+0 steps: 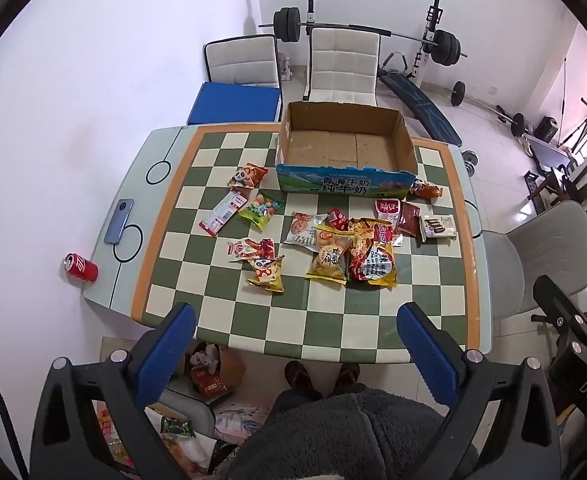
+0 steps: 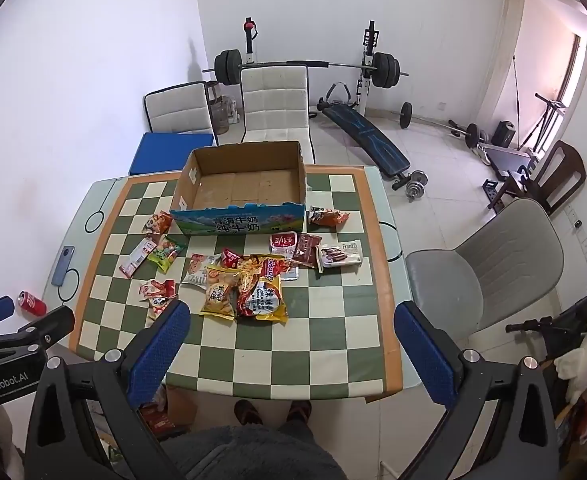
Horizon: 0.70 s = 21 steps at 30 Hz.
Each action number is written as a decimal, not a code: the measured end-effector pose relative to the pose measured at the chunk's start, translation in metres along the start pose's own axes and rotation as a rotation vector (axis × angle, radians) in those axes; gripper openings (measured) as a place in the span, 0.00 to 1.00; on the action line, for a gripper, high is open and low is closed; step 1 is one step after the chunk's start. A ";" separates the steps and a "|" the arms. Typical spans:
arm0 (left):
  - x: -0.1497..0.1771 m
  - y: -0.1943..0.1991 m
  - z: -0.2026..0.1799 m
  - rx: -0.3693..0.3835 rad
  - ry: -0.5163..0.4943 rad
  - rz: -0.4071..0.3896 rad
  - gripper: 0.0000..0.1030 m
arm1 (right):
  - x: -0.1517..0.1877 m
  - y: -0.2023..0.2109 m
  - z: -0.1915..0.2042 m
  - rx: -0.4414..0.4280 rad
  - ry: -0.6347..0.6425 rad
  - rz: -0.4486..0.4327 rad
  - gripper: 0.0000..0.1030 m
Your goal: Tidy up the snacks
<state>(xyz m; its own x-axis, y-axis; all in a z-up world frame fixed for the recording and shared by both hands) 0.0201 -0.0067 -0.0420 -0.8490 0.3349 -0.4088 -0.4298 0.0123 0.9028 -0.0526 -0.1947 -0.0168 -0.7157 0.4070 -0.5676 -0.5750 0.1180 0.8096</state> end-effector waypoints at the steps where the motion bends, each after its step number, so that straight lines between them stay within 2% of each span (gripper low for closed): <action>1: 0.000 0.000 0.000 0.001 -0.001 -0.001 1.00 | 0.000 0.000 -0.001 0.000 -0.005 0.000 1.00; 21: -0.005 -0.002 0.000 0.006 -0.006 -0.001 1.00 | -0.004 -0.003 0.005 -0.008 -0.003 0.004 1.00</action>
<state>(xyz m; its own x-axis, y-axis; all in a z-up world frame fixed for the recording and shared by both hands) 0.0248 -0.0082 -0.0416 -0.8465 0.3409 -0.4089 -0.4289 0.0184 0.9032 -0.0454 -0.1919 -0.0164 -0.7165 0.4103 -0.5641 -0.5755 0.1093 0.8105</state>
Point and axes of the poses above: each gripper's, at about its wrist camera, not at the fingertips, and y roughly against the way its jaws point, z to its left, x to its underside, the point moved 5 cm from there along -y, roughly the way its jaws point, and after that the axes turned 14 degrees about -y, right-handed, at the moved point
